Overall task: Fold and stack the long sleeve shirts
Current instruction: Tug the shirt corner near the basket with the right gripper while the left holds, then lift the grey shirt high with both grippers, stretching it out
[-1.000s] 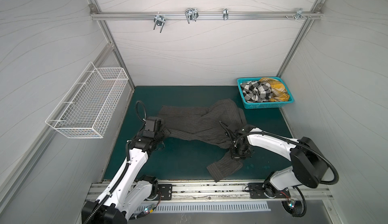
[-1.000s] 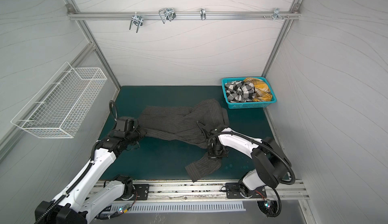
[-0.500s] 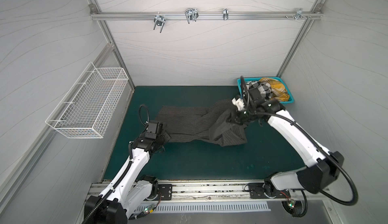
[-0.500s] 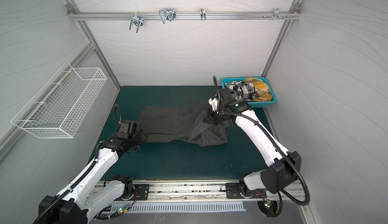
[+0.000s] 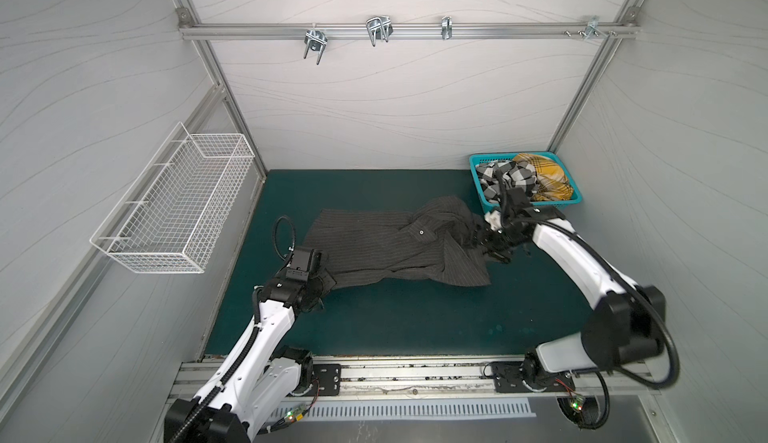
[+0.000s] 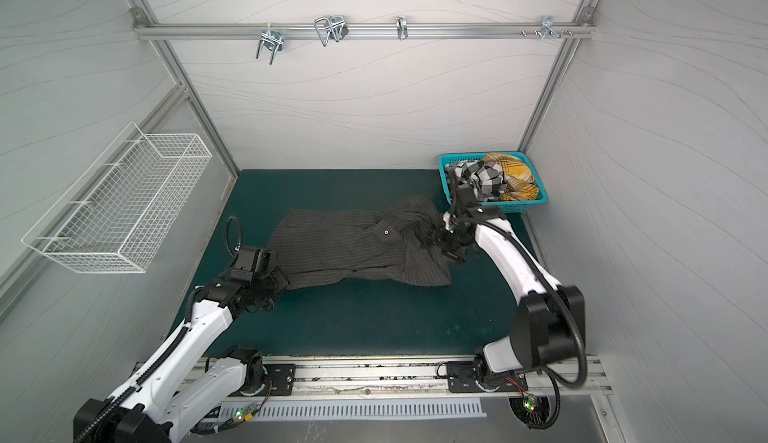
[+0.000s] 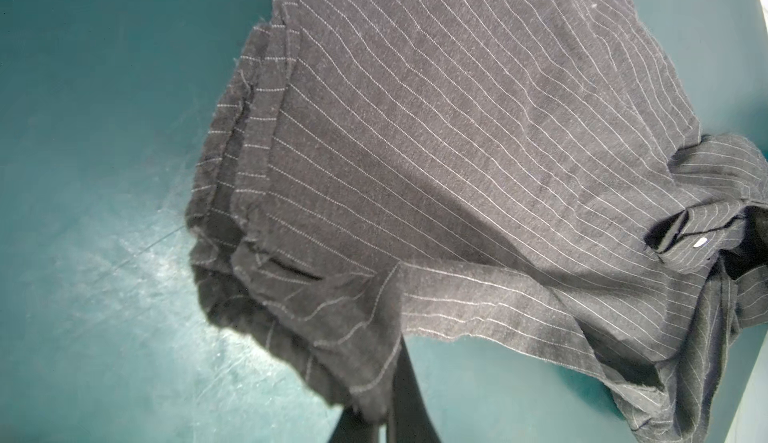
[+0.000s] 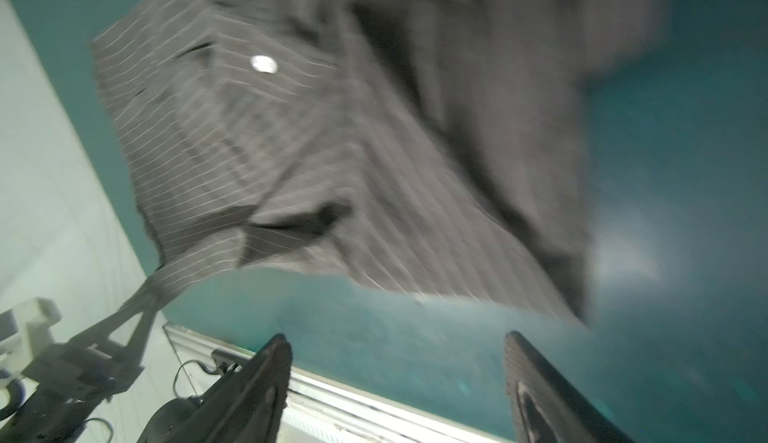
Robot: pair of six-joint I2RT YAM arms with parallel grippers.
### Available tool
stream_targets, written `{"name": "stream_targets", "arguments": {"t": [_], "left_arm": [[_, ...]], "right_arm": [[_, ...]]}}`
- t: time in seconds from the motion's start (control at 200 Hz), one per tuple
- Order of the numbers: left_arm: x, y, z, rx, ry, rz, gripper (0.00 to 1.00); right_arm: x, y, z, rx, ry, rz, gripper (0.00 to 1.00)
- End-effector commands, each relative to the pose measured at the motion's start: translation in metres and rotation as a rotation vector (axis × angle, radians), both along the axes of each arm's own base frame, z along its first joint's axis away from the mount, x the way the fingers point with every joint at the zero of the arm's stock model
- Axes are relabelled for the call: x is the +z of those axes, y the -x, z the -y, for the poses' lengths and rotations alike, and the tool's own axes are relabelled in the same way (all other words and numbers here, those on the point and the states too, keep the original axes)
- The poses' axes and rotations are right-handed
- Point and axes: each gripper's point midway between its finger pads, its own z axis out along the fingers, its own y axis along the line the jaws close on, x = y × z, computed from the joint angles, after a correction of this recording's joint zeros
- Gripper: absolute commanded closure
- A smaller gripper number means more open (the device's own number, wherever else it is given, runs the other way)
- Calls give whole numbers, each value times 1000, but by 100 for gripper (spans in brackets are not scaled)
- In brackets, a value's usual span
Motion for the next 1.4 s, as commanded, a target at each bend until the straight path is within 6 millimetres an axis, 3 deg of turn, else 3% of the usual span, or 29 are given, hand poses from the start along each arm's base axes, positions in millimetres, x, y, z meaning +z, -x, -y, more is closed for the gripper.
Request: {"name": "stream_targets", "arguments": {"t": [0.0, 0.175, 0.26, 0.35, 0.475, 0.595, 0.725, 0.9, 1.01, 1.15, 1.286, 1.396], "left_arm": [[20, -7, -3, 20, 17, 32, 100], [22, -5, -4, 14, 18, 34, 100], [22, -4, -3, 14, 28, 40, 100], [20, -3, -2, 13, 33, 38, 100], [19, -3, 0, 5, 43, 34, 100], [19, -3, -1, 2, 40, 35, 100], [19, -2, -3, 6, 39, 33, 100], [17, -3, -5, 8, 36, 29, 100], [17, -4, -6, 8, 30, 31, 100], [16, -8, -9, 14, 20, 32, 100], [20, -21, -19, 41, -19, 46, 100], [46, -65, -35, 92, -86, 115, 100]], "right_arm": [[-38, 11, 28, -93, -22, -80, 35], [-74, -3, 17, -121, -205, -169, 41], [-80, -10, 12, -135, -248, -158, 41], [-87, -8, 10, -133, -253, -167, 36], [-96, 2, 12, -118, -234, -153, 20], [-97, 8, 11, -108, -247, -106, 18], [-99, 10, 11, -97, -247, -76, 27], [-103, 5, 20, -80, -176, -52, 56], [-97, -2, 21, -77, -161, -14, 68], [-86, -6, 14, -47, -163, 5, 100], [-49, -14, 8, 6, -85, 87, 100], [5, -51, -7, 68, -29, 218, 100]]}}
